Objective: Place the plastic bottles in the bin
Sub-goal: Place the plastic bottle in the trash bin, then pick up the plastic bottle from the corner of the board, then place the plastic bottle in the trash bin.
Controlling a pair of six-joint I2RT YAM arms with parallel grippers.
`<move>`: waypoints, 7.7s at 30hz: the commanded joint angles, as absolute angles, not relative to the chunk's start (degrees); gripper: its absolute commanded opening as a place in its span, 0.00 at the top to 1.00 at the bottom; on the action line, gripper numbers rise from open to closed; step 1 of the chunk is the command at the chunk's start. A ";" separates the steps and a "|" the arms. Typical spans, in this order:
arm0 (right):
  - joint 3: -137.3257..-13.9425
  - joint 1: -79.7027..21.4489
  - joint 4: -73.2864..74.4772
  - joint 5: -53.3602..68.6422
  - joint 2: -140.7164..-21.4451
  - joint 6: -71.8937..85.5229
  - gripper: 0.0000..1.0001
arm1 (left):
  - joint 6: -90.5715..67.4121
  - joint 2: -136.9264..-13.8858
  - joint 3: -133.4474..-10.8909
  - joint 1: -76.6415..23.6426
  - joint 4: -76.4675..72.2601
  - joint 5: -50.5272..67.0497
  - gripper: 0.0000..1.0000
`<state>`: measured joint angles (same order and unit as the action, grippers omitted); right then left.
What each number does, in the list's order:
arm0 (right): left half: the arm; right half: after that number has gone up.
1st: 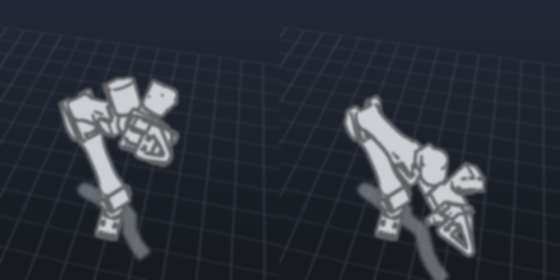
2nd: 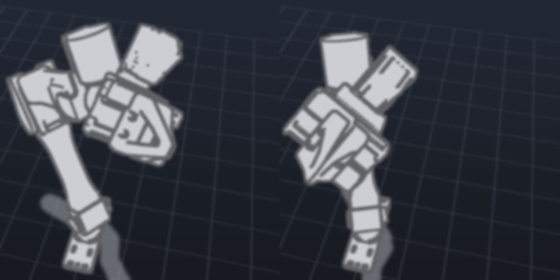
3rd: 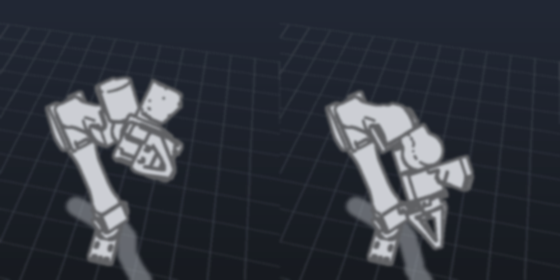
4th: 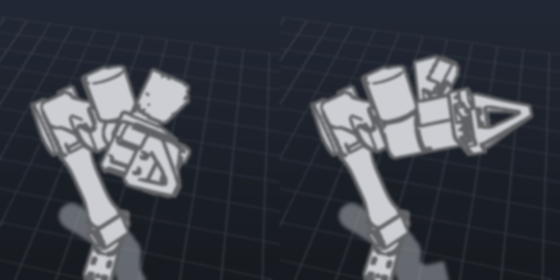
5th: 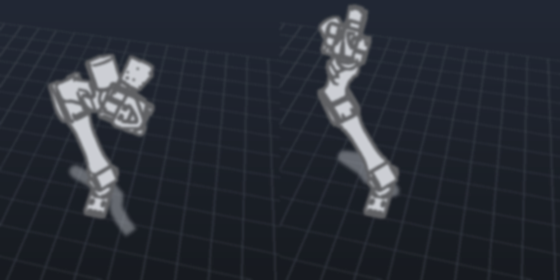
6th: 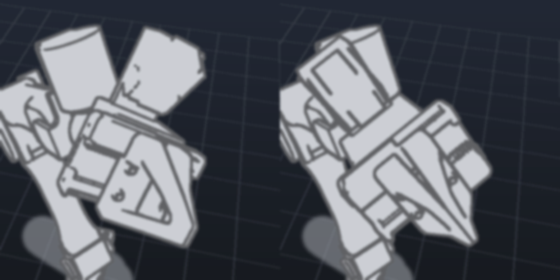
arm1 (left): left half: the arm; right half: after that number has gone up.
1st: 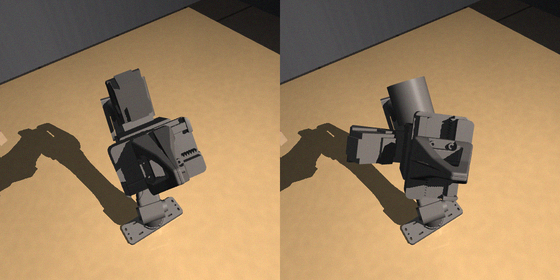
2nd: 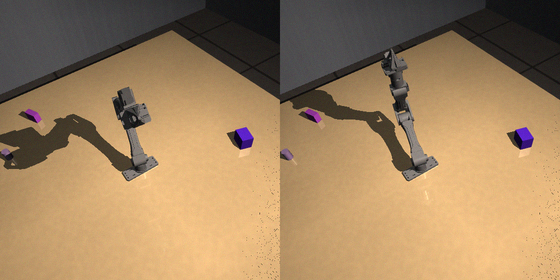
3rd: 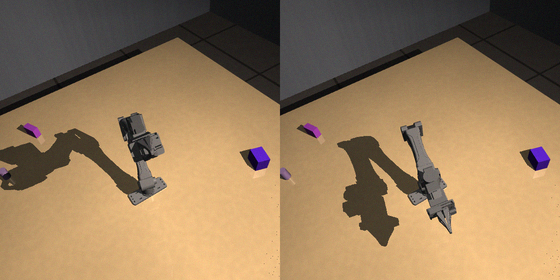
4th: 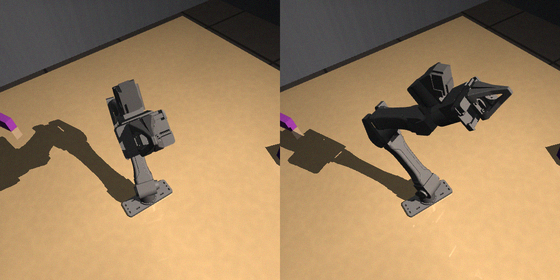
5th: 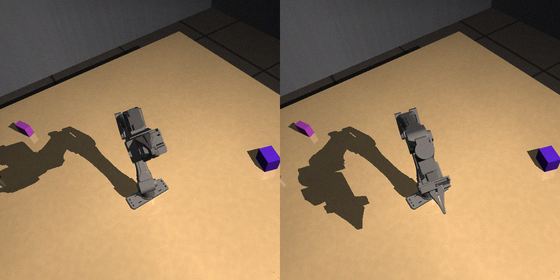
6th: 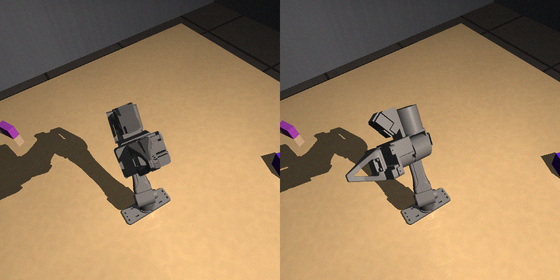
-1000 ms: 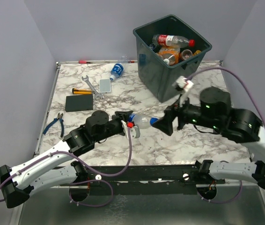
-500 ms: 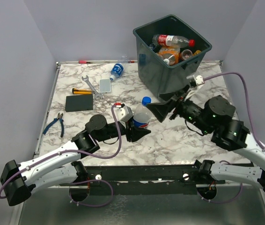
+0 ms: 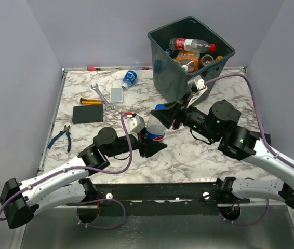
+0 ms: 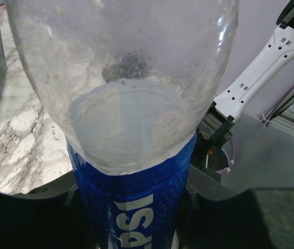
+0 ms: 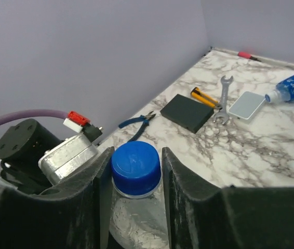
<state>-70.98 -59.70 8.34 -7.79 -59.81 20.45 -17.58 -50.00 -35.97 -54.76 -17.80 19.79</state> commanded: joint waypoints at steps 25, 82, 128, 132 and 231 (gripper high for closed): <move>-96.06 -28.41 -40.77 -30.24 -84.82 -5.32 1.00 | -8.56 -18.97 -21.45 -54.93 -16.09 -23.91 0.01; -85.73 -7.97 22.05 -18.66 -74.85 34.44 0.17 | -14.84 -37.02 -25.83 -54.72 -11.55 -35.12 0.01; -34.84 -14.44 31.39 2.56 -23.78 41.52 0.19 | 8.35 -134.91 -107.68 -16.92 9.48 -13.55 0.15; -35.58 -14.45 32.33 2.01 -23.10 41.14 0.19 | 8.52 -137.54 -109.99 -16.89 9.36 -11.68 0.20; -95.90 -53.35 51.89 28.45 -91.74 4.70 0.56 | 82.64 -28.86 -36.73 -41.22 14.81 21.75 0.99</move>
<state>-96.95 -53.10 53.76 27.03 -92.42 4.71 82.46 -29.58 -35.03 -40.99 17.08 20.88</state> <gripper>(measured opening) 0.549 0.361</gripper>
